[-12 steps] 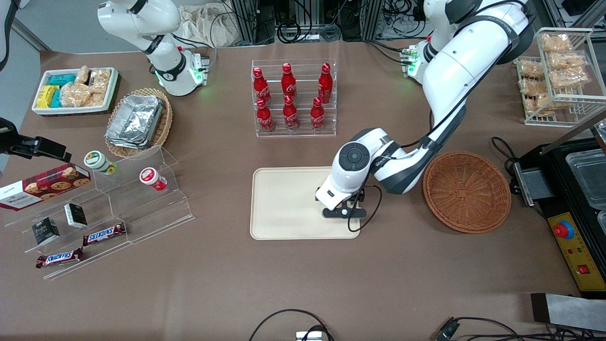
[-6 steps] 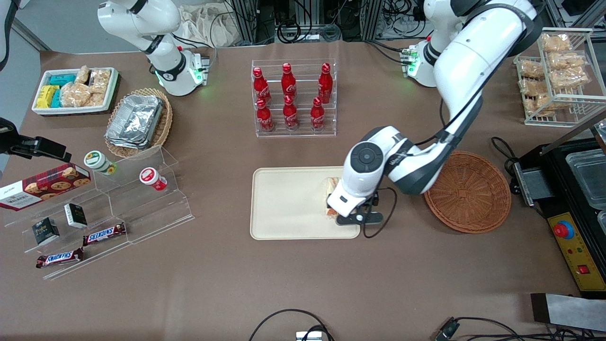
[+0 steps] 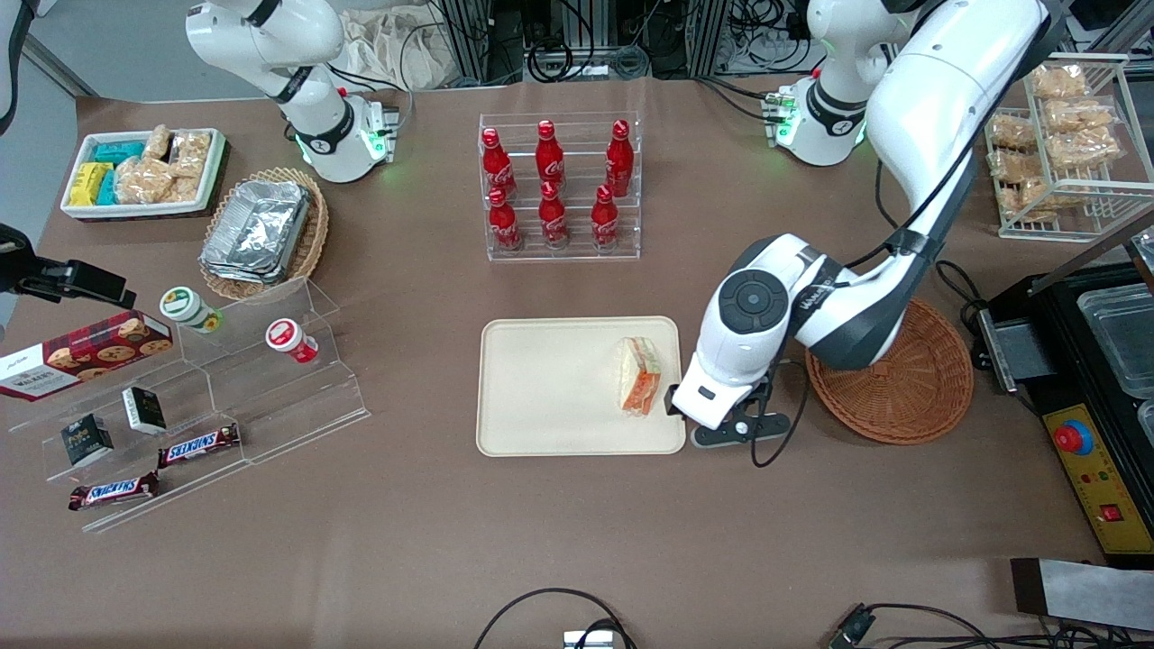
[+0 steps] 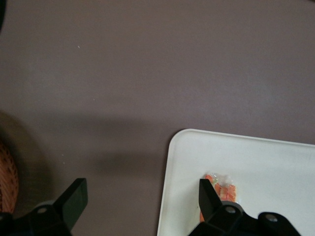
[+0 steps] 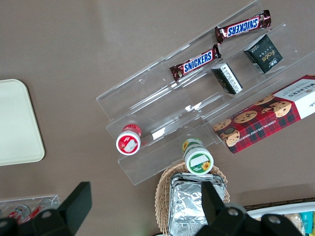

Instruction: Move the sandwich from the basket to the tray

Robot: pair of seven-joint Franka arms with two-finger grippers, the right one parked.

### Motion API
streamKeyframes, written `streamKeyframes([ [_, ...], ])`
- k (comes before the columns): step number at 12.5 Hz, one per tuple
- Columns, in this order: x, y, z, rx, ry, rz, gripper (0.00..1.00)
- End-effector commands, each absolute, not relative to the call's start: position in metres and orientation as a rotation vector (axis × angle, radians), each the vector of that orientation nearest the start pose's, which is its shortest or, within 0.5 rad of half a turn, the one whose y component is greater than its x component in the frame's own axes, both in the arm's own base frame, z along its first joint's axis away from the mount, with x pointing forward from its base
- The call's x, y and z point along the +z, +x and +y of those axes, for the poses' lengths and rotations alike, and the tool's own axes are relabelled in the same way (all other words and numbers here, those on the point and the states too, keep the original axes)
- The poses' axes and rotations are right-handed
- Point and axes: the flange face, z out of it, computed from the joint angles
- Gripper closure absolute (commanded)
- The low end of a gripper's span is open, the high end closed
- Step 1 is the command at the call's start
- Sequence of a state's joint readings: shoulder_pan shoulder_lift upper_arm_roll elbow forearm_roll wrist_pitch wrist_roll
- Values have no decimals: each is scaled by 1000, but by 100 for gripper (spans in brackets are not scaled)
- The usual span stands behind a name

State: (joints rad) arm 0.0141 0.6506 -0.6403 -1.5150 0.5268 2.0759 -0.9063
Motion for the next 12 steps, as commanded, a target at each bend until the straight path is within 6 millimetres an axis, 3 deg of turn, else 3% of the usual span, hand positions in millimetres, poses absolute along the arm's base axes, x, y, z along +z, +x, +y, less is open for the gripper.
streamKeyframes([
  [1,359,630,-308,-171,-3083,-264,0],
  [4,373,628,-304,-170,-3074,-287,0],
  [12,403,644,-225,-115,-2995,-413,0],
])
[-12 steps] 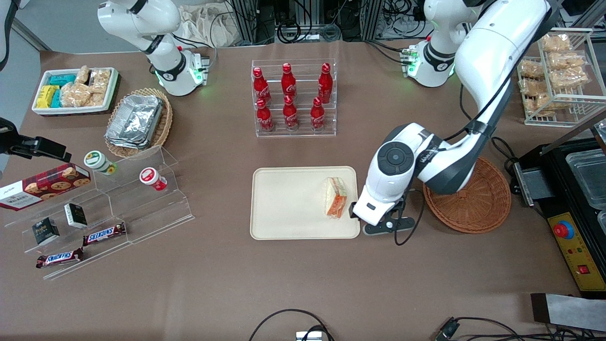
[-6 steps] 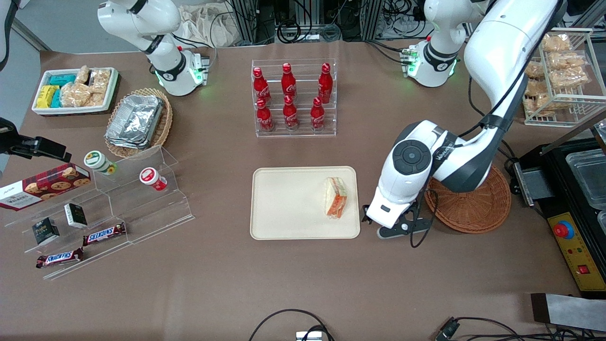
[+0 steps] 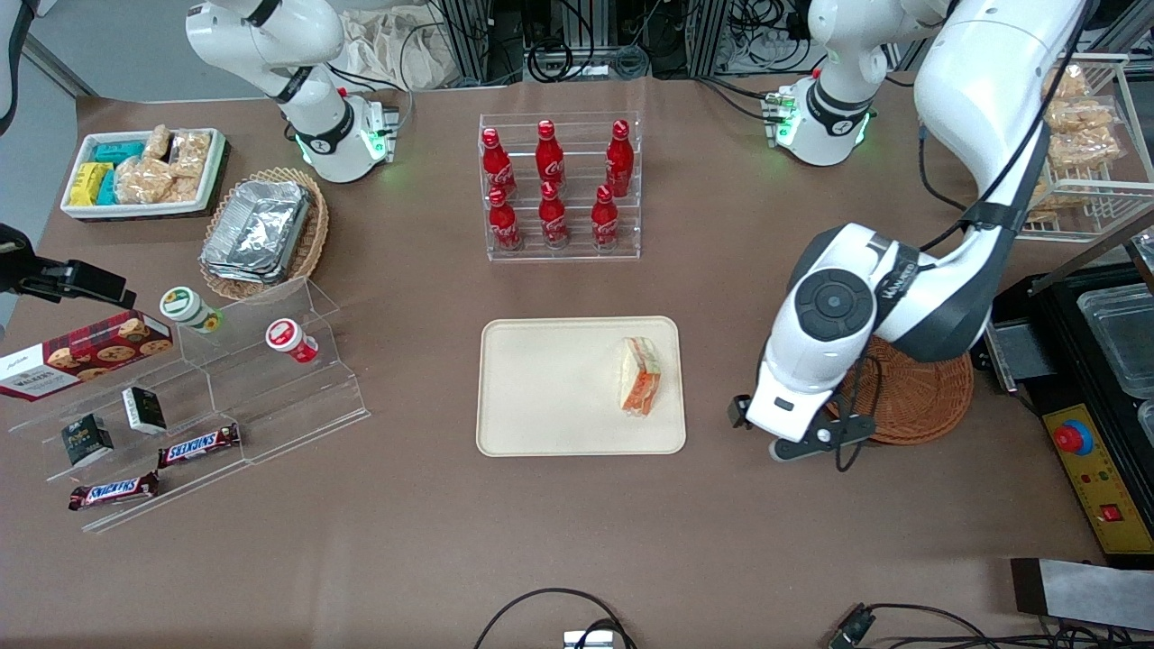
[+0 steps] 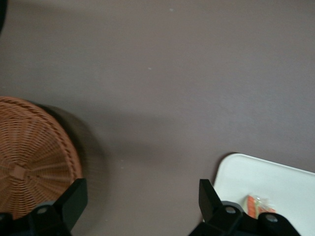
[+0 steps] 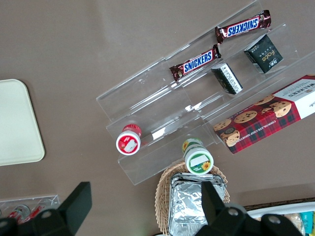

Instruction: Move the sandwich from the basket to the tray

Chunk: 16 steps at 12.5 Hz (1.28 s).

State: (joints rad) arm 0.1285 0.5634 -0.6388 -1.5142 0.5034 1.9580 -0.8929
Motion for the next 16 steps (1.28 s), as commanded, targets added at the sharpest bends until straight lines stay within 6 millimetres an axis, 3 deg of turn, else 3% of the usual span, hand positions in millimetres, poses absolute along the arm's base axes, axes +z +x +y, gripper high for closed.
streamKeyframes([
  [1,413,644,-214,-107,-2991,-393,0],
  [3,429,645,-181,-68,-2984,-326,0],
  [5,453,647,-132,-36,-3008,-284,0],
  [9,510,626,-56,62,-3016,-58,0],
  [13,566,592,-13,129,-2987,145,0],
  [16,606,564,-9,158,-3017,190,0],
])
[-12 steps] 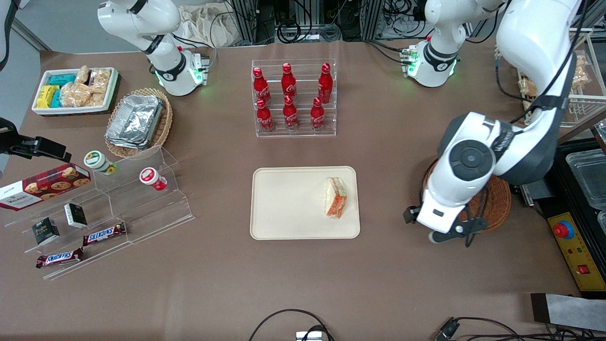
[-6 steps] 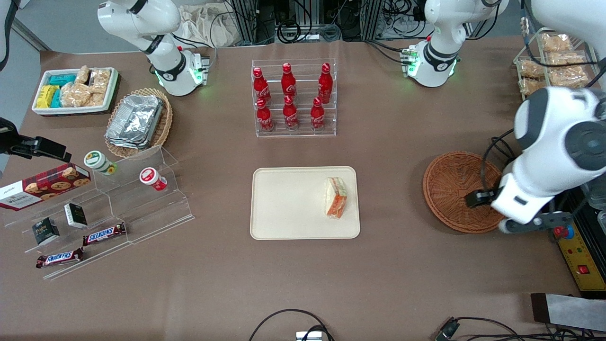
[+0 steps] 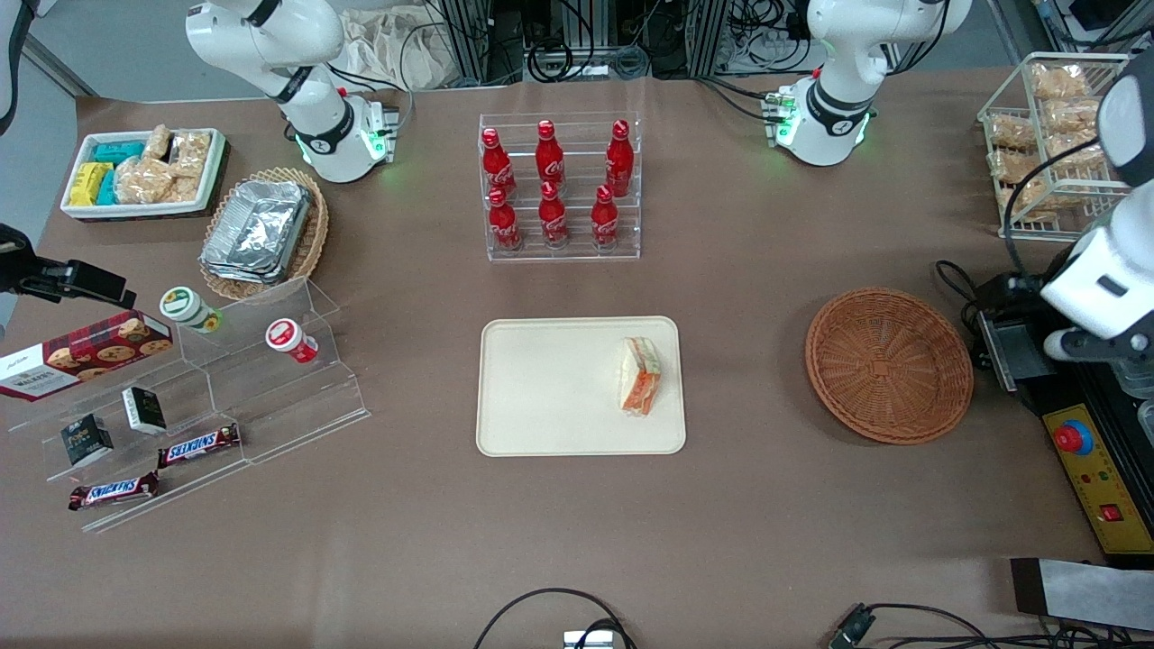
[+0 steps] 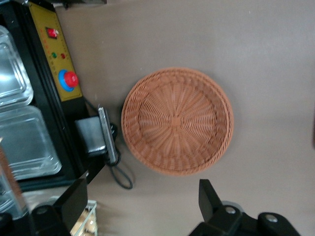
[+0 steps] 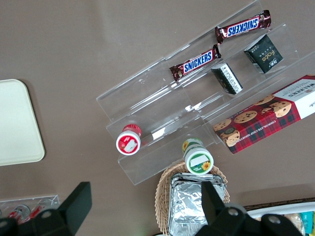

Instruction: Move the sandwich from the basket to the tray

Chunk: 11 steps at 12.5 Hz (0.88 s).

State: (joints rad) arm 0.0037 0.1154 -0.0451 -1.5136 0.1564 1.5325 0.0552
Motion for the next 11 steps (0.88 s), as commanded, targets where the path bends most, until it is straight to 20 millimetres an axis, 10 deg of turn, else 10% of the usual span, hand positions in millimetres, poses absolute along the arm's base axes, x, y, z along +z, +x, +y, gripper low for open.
streamKeyframes([
  [1,618,558,-12,160,-3058,187,0],
  [5,657,540,-19,100,-3109,76,0],
  [11,660,524,-19,89,-3109,54,0],
])
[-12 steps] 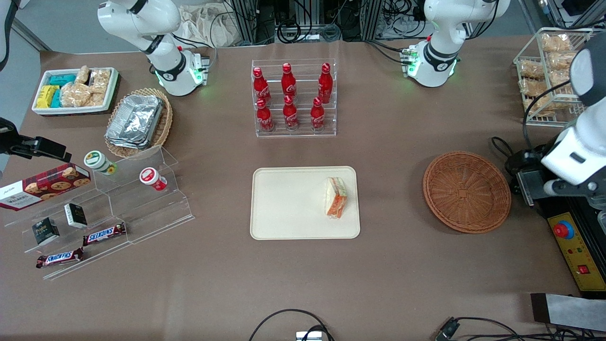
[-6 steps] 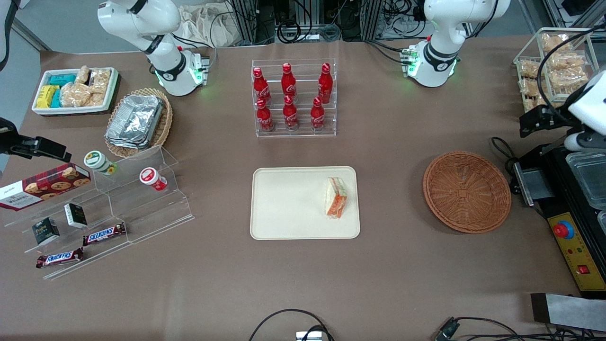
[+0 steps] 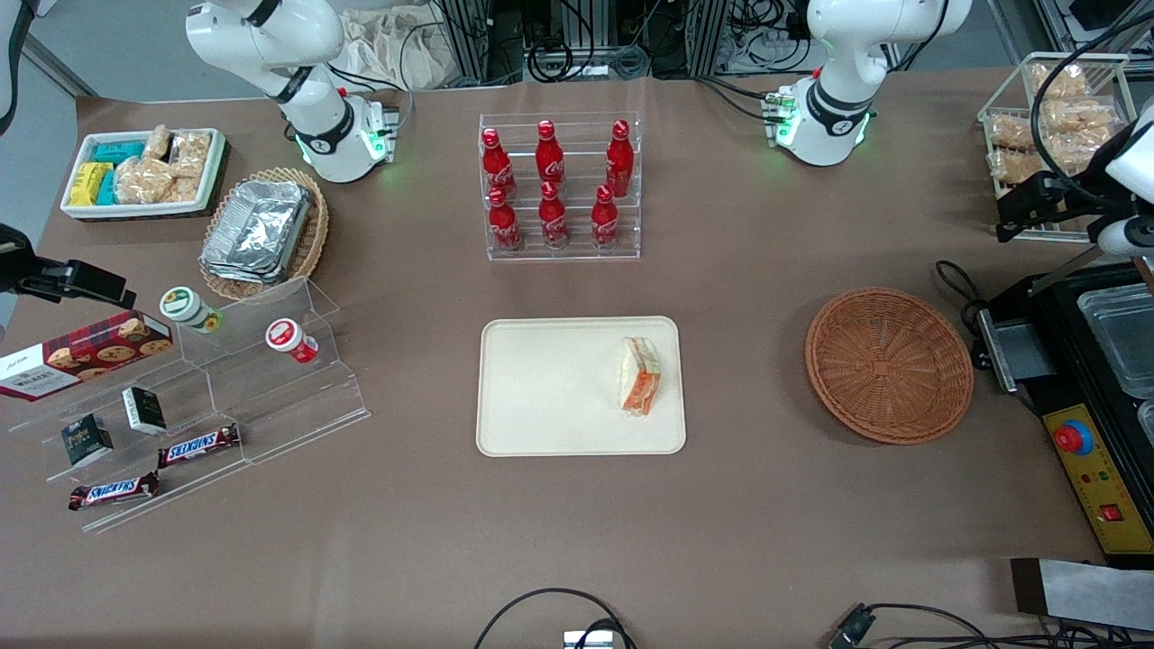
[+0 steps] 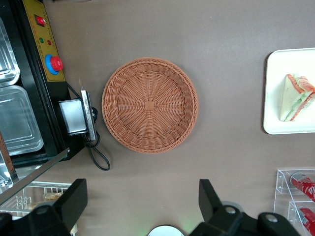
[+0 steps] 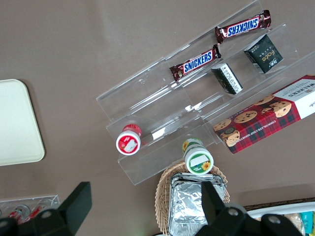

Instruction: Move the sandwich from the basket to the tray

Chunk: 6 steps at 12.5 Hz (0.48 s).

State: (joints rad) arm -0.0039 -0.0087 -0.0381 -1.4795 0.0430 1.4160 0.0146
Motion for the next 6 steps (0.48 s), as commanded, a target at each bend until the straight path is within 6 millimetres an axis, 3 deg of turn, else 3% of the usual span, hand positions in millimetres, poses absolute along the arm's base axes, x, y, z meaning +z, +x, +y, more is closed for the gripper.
streamKeyframes([
  [1,661,523,-19,87,-3110,54,0],
  [6,659,525,-19,93,-3121,52,0],
])
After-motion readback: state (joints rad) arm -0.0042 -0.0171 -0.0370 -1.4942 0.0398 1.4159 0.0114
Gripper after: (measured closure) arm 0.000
